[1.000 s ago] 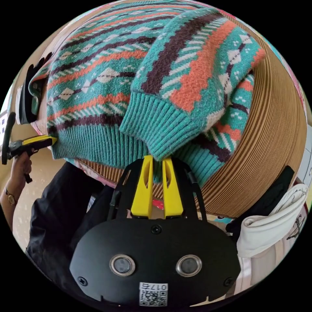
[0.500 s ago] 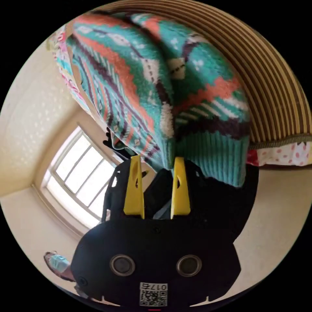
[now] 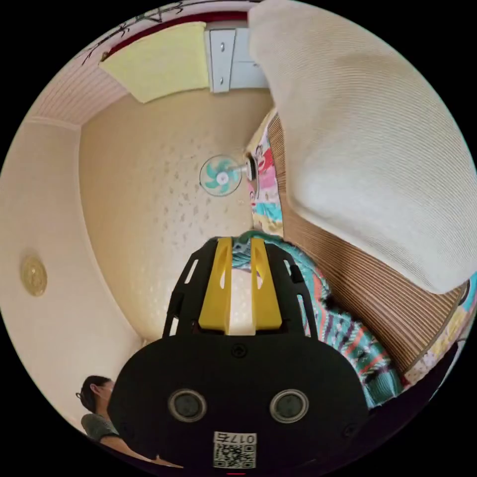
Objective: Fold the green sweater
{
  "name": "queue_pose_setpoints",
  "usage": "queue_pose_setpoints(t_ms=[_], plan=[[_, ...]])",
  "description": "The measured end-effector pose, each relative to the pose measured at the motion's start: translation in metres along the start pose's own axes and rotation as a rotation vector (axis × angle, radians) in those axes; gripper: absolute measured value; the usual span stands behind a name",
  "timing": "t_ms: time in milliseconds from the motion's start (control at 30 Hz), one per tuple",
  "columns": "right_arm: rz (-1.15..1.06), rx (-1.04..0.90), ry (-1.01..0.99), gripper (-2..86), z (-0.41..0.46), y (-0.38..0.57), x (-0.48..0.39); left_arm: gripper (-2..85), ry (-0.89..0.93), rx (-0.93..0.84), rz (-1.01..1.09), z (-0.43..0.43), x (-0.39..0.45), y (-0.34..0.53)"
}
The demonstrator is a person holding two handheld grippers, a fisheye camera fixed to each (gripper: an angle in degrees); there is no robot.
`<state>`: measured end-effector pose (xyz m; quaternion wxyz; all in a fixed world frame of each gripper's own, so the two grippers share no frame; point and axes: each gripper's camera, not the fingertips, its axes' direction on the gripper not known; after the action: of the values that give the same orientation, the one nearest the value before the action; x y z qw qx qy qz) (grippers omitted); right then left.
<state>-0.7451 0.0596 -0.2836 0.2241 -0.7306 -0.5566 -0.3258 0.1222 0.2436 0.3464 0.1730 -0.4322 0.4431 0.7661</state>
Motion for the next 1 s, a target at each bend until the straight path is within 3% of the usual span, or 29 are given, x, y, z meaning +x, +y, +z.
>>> queue_pose_setpoints(t_ms=[67,133,167,300,433,600,700,800,867,933,1000], plan=[[0.103,0.125,-0.097,3.3,-0.029,0.002,0.025,10.1,0.314,0.122,-0.173,-0.017,-0.044,-0.01],[0.153,0.042,-0.183,2.7,-0.029,0.013,0.048,11.9,0.576,0.194,-0.309,-0.015,-0.077,-0.014],[0.18,-0.075,-0.131,2.4,-0.023,0.025,0.057,12.9,0.728,0.251,-0.405,-0.009,-0.097,-0.014],[0.257,-0.288,0.154,1.6,-0.021,0.084,0.087,15.9,1.045,0.428,-0.676,0.017,-0.137,-0.008],[0.465,-0.282,0.008,1.0,-0.044,0.129,0.136,15.9,1.18,0.483,-0.847,0.048,-0.156,-0.016],[0.451,-0.364,0.144,0.6,-0.075,0.137,0.129,4.1,1.079,0.442,-0.799,0.042,-0.157,-0.033],[0.409,-0.419,0.106,0.5,-0.085,0.127,0.117,3.4,1.027,0.445,-0.549,-0.005,-0.13,-0.04],[0.394,-0.448,0.066,0.4,-0.096,0.119,0.11,2.8,1.014,0.567,-0.15,-0.094,-0.073,-0.021],[0.379,-0.474,0.065,0.4,-0.102,0.118,0.107,2.4,0.607,0.668,0.161,-0.166,0.008,0.008],[0.371,-0.503,0.067,0.4,-0.109,0.121,0.106,2.2,0.283,0.746,0.364,-0.187,0.09,0.036],[0.382,-0.524,0.05,0.5,-0.122,0.128,0.109,2.0,0.137,0.787,0.557,-0.175,0.17,0.063]])
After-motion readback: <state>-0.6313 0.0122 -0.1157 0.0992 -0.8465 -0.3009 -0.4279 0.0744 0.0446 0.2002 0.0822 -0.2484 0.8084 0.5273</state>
